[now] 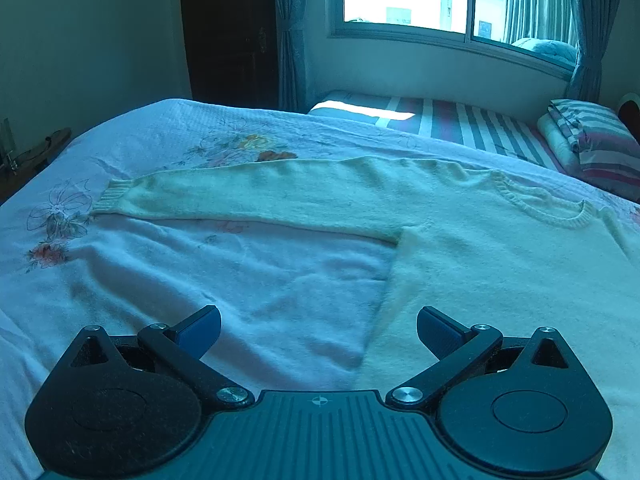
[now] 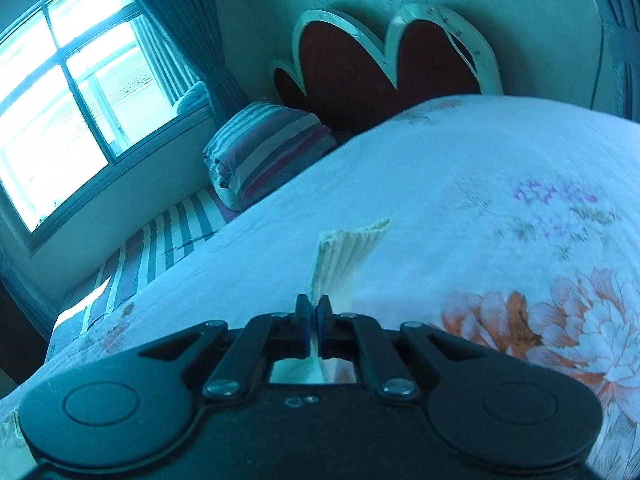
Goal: Fold small clothes
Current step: 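Grasp the sleeve cuff with the right gripper and lift it, then fold the held sleeve across the sweater body with the right gripper while the left gripper grasps the other cuff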
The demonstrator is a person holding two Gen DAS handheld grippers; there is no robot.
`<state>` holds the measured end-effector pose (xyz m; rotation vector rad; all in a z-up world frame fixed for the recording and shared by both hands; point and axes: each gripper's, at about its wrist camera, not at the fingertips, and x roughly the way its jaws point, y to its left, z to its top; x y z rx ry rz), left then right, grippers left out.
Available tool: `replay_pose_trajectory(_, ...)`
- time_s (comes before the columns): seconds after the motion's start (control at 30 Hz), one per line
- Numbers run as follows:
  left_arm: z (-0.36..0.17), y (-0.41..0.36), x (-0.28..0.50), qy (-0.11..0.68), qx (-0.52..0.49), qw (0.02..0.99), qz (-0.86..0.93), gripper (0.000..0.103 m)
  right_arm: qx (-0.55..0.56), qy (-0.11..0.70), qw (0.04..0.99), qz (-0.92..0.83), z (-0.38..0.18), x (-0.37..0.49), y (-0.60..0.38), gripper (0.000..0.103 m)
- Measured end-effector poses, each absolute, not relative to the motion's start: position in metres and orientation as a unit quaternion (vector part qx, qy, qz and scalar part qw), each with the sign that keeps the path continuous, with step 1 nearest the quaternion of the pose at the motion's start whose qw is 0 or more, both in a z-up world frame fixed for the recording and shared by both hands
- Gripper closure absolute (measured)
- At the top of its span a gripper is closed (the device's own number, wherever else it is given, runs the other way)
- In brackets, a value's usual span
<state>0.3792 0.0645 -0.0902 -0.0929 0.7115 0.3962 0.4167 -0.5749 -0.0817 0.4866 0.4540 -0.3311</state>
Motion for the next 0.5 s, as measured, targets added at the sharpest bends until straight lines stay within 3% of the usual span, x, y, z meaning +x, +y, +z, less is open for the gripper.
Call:
replay_pose_trajectory(0.27, -0.103, 0.138, 0.373, 0.351, -0.026, 0.919, 0.177, 0.0, 0.144, 0.21, 0.964, -0.073, -0.026, 0.451, -0.417, 0.098)
replay_pose_trajectory(0.5, -0.103, 0.214, 0.354, 0.344, -0.066, 0.917, 0.19, 0.0, 0.115, 0.251, 0.96, 0.056, -0.032, 0.493, -0.245, 0.098)
